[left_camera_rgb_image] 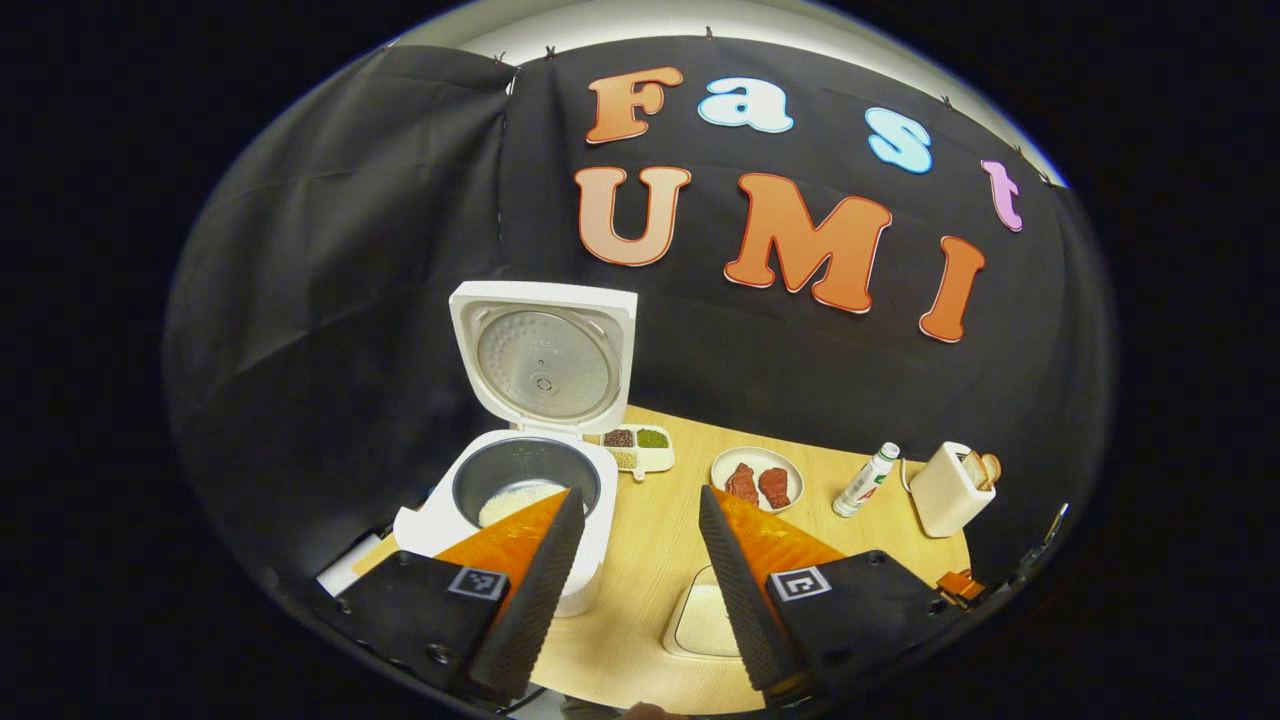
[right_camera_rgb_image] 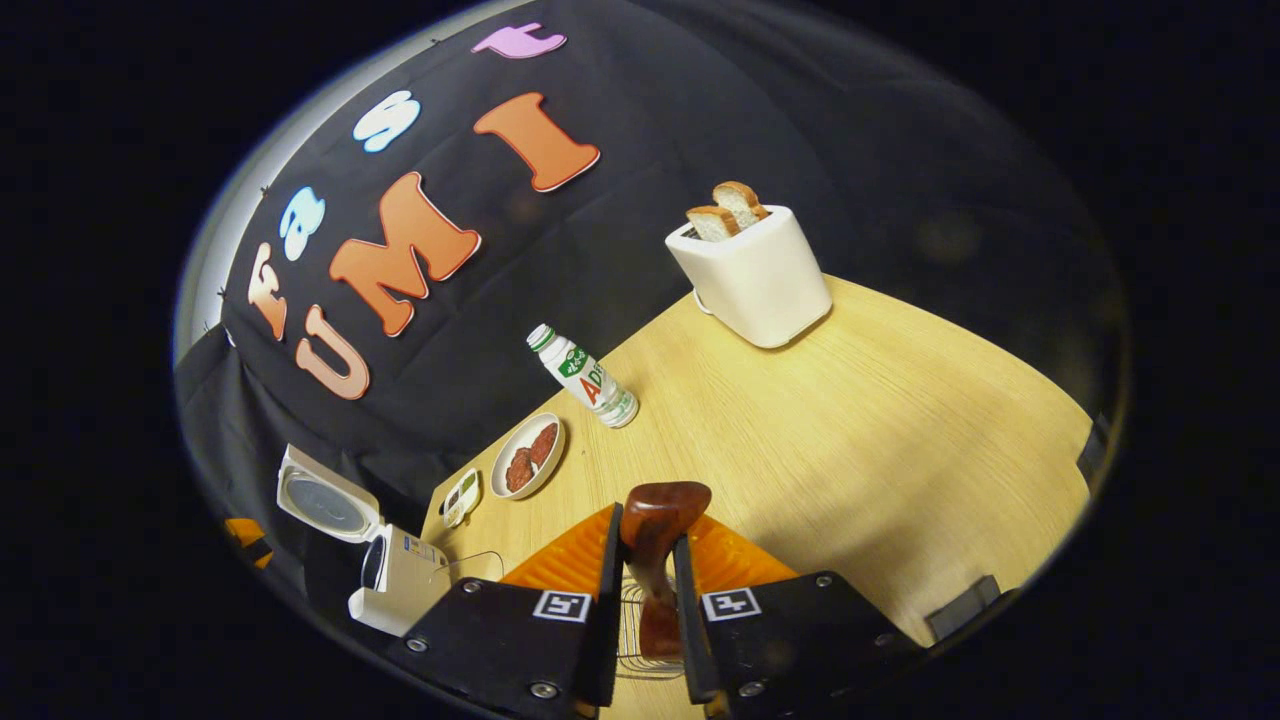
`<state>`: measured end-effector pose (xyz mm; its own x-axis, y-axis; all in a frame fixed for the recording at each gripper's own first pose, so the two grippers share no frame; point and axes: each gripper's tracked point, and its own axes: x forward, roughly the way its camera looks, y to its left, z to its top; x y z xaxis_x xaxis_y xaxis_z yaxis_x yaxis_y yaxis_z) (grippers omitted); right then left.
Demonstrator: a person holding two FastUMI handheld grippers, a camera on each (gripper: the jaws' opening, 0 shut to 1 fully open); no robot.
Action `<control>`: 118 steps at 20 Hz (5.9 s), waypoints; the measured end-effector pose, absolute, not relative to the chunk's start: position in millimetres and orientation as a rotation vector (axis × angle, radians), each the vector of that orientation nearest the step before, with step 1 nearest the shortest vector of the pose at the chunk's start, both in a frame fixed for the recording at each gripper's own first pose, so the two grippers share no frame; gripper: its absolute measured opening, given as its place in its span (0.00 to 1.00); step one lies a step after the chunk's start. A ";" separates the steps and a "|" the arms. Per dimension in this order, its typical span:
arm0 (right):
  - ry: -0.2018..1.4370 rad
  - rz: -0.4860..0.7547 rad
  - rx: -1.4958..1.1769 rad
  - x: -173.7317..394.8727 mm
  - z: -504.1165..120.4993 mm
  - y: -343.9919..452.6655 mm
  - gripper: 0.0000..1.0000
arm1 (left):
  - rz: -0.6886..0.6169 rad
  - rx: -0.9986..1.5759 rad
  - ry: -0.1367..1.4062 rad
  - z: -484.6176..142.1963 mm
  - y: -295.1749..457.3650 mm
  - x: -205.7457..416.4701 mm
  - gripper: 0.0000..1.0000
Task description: Close the left gripper, press the button to open the rice cooker; take a wooden spoon from the chopstick holder with the right hand, scoop a spoonful of rice and pour it into the rice cooker, then put the wooden spoon back into the chopstick holder.
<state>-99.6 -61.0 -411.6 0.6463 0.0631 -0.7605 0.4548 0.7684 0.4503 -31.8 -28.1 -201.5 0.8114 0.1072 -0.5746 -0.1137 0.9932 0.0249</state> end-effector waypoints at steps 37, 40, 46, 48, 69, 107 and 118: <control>0.643 0.203 0.006 -39.7 -349.1 171.4 0.19 | 0.103 -0.047 0.470 -177.9 135.8 -12.9 0.99; 0.649 0.243 -0.087 -43.9 -363.1 180.6 0.19 | 0.106 -0.033 0.468 -177.1 137.1 -10.4 1.00; 0.677 0.190 -0.081 -50.2 -389.5 191.0 0.19 | 0.115 -0.043 0.488 -185.2 139.0 -7.8 0.99; 0.731 0.180 0.014 -64.6 -402.2 210.2 0.20 | 0.121 -0.048 0.498 -189.0 142.2 -9.0 0.99; 0.920 -0.053 1.061 -62.5 -422.9 203.5 0.19 | 0.139 -0.039 0.536 -199.5 151.9 -15.7 1.00; 0.634 0.151 1.792 82.7 -249.5 261.0 0.19 | 0.204 0.020 0.425 -170.6 182.1 -17.4 0.99; 0.674 0.283 1.350 109.0 -245.3 385.1 0.19 | 0.352 0.045 0.398 -169.3 263.0 -44.5 1.00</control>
